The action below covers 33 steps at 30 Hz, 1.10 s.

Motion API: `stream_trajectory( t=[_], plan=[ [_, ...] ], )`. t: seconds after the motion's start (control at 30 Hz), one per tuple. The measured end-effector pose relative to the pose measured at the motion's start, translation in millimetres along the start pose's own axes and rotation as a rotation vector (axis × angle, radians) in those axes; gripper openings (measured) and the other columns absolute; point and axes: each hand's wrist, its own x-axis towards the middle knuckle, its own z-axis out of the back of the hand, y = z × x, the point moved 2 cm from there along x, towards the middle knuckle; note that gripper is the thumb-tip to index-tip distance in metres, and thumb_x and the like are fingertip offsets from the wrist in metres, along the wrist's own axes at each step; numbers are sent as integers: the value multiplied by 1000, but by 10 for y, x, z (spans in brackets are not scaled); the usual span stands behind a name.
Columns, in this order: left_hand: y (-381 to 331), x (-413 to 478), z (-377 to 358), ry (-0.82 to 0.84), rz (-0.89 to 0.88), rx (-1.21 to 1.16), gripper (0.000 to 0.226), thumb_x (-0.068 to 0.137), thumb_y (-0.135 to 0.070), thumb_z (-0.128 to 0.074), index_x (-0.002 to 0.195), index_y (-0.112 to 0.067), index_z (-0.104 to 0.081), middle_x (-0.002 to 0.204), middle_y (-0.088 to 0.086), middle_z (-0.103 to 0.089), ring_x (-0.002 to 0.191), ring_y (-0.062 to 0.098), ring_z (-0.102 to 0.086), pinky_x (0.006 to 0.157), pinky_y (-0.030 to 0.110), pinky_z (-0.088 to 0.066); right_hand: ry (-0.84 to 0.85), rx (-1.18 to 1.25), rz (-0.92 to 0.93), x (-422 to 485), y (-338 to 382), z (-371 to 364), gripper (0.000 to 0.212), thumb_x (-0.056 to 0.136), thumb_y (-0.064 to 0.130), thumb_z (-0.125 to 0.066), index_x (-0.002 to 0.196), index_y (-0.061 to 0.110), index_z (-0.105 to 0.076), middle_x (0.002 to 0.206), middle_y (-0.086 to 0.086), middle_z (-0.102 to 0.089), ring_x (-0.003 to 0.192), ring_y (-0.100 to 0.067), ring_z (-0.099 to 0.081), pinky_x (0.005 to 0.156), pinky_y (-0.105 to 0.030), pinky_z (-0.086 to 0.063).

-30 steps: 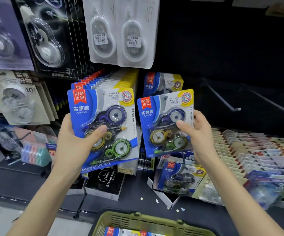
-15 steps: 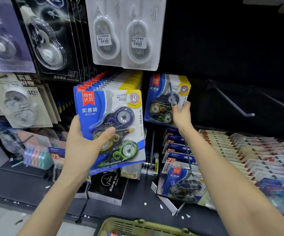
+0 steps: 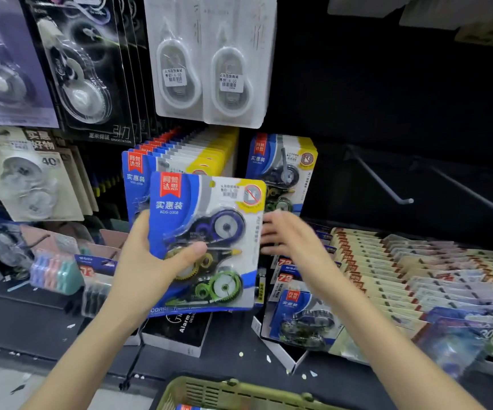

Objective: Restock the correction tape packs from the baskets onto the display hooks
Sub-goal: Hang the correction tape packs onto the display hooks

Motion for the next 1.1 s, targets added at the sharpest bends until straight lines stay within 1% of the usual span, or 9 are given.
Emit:
stream_trajectory(
  t=[0.07,0.23,0.37,0.43,0.53,0.63,0.8,0.97,1.1],
  plan=[
    [-19,-82,-100,64,-25,-9,52,64,-30,-90,104,-44,-60,105,-18,-72,98,10,-69,67,23,-57,99,81,64,-293,132,-142,39,86,44,-61,118,22,-58,109,9,-71,100,-1,-67,81,-20,-54],
    [10,-127,-186,162,-153,137,44,64,-53,-72,105,-60,-56,115,-23,-67,110,1,-62,90,20,-49,-76,215,224,-521,149,-41,44,83,21,-70,124,16,-57,121,-2,-70,114,-19,-66,98,-39,-52],
    [4,118,-5,-59,-490,637,47,86,-46,-56,121,-15,-61,123,-3,-62,113,15,-57,98,13,-37,-233,113,289,-483,204,253,36,81,24,-70,114,16,-59,110,0,-73,104,-16,-69,89,-35,-55],
    [51,261,72,-144,-581,835,51,91,-41,-52,123,-3,-62,134,14,-57,123,29,-51,103,28,-35,-278,45,282,-415,222,340,29,84,19,-71,111,17,-59,106,3,-72,100,-13,-69,86,-34,-55],
    [208,401,121,-153,-552,995,56,94,-44,-44,136,-9,-57,150,25,-39,139,44,-36,105,53,-37,-298,-14,275,-343,236,397,27,86,16,-72,110,19,-59,107,3,-71,102,-15,-68,90,-43,-55],
    [340,473,125,-78,-557,1074,57,94,-45,-41,142,-16,-52,153,26,-33,142,48,-29,102,60,-39,-356,-62,311,-338,242,423,29,85,14,-74,107,24,-59,105,9,-70,101,-11,-67,90,-41,-56],
    [390,525,139,-62,-591,1106,55,94,-44,-42,142,-19,-52,153,26,-35,139,49,-33,102,58,-39,-403,-129,341,-300,220,404,30,85,13,-74,104,27,-56,93,29,-67,89,5,-65,73,-14,-51],
    [410,542,141,-46,-604,1111,55,94,-43,-42,144,-21,-49,154,24,-32,138,47,-36,102,57,-40,-428,-128,291,-41,66,426,22,89,23,-70,105,31,-57,97,25,-67,94,0,-66,82,-29,-56],
    [410,542,149,-49,-621,1115,55,94,-42,-42,145,-21,-48,154,25,-33,136,47,-39,99,58,-42,-413,-199,255,277,-115,453,31,96,29,-61,124,31,-47,110,24,-61,106,3,-60,96,-33,-50]
  ],
)
